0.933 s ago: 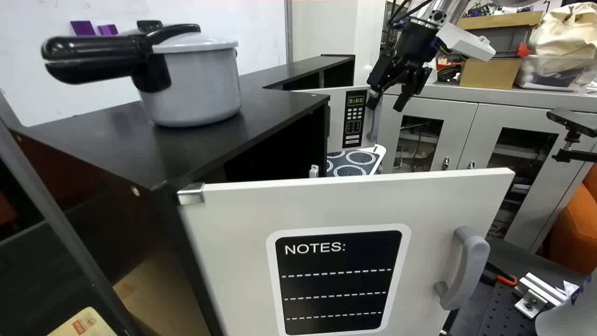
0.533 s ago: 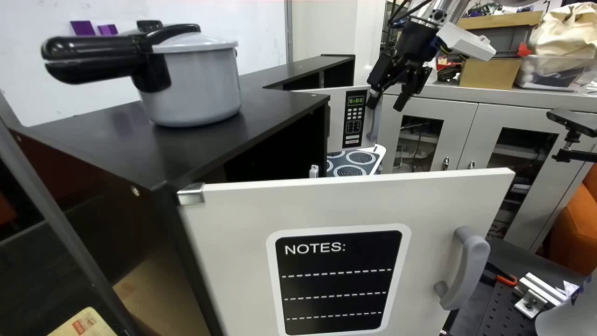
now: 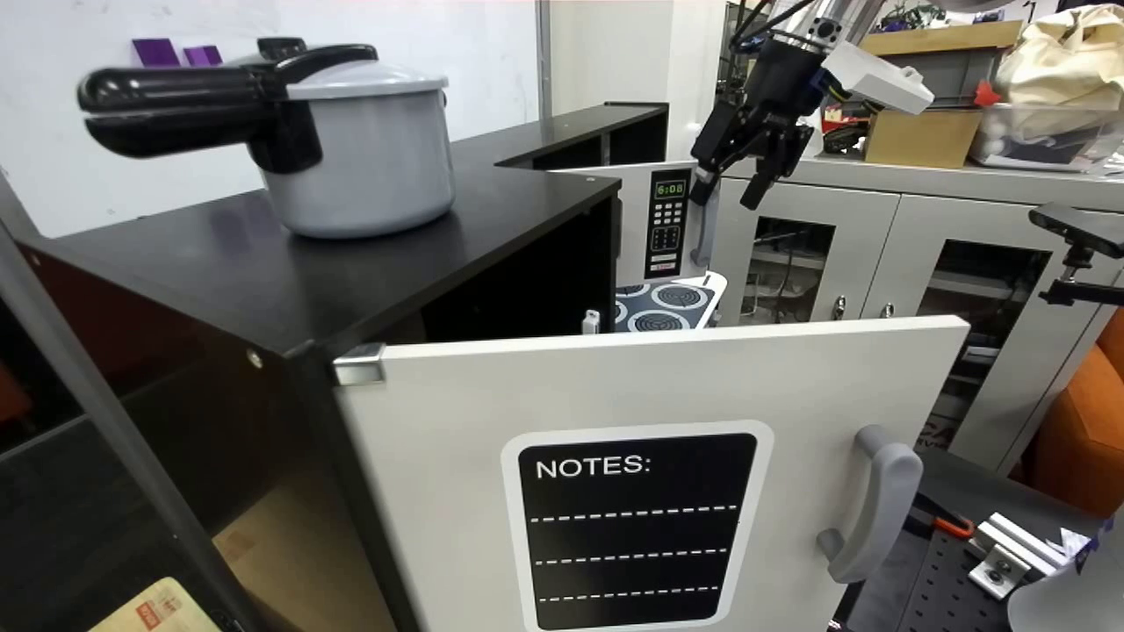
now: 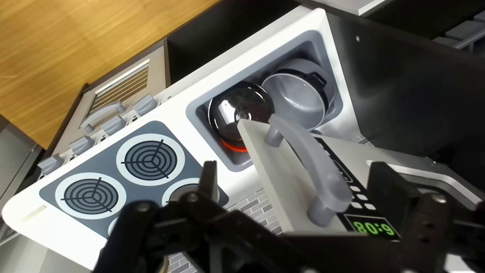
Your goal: Close the microwave
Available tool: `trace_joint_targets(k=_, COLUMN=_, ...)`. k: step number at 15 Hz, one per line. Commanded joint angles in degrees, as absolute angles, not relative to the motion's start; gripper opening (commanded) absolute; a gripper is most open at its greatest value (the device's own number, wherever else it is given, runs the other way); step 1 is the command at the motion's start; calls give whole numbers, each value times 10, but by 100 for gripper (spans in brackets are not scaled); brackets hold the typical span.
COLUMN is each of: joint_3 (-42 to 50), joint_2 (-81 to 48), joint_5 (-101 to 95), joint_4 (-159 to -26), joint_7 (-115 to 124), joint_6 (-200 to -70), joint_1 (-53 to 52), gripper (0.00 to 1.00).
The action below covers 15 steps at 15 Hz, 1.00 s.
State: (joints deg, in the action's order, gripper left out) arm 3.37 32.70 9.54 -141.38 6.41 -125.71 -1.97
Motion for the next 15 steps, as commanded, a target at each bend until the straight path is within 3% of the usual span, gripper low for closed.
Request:
trace_joint_targets(k=1, joint_3=25, joint_2=326, joint_5=102, joint_4=-1413, joint_7=59, joint_6=-1255, joint_1=-10, gripper=100)
trace_joint_targets(k=15, joint_3=19, joint_2=329, joint_5=99, joint_4=-1417, joint_7=58, joint_6=-1260, joint_1=-12, gripper=100)
